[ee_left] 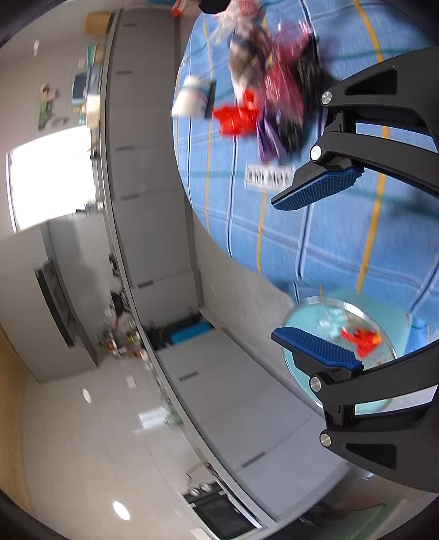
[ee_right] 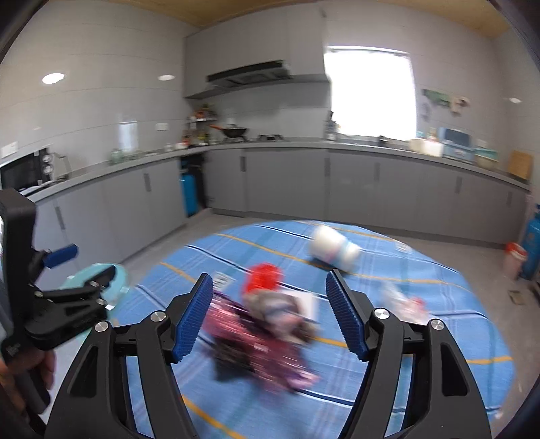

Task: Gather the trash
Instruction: 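Move both grippers back toward the remaining trash pile on the table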

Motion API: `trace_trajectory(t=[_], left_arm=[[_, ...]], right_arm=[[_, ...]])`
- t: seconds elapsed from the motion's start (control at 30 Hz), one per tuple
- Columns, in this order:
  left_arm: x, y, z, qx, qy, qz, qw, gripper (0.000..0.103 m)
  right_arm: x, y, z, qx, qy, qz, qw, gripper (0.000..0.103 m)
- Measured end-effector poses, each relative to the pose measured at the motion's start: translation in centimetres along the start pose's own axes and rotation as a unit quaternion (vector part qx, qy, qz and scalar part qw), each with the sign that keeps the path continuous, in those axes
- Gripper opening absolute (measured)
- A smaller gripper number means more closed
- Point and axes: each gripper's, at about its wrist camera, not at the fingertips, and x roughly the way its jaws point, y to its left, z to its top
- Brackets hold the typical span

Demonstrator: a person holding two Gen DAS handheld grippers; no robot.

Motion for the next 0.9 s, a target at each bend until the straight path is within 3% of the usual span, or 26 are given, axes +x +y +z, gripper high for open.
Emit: trace_trajectory(t=[0.37,0.9], left_arm=[[-0.5,-7.5,1.4,0.050,-0.013,-0.060,0.9969,0.074],[-2.9,-14.9,3.4,0.097,-0.045,-0.119,0.9871,0.083]], right_arm=[[-0.6,-9.3,-3.9,0.056,0.022,-0.105,0.993,0.074],[0.1,-14.6,-4.9,0.097,0.033,-0.141,0.985,0.075]])
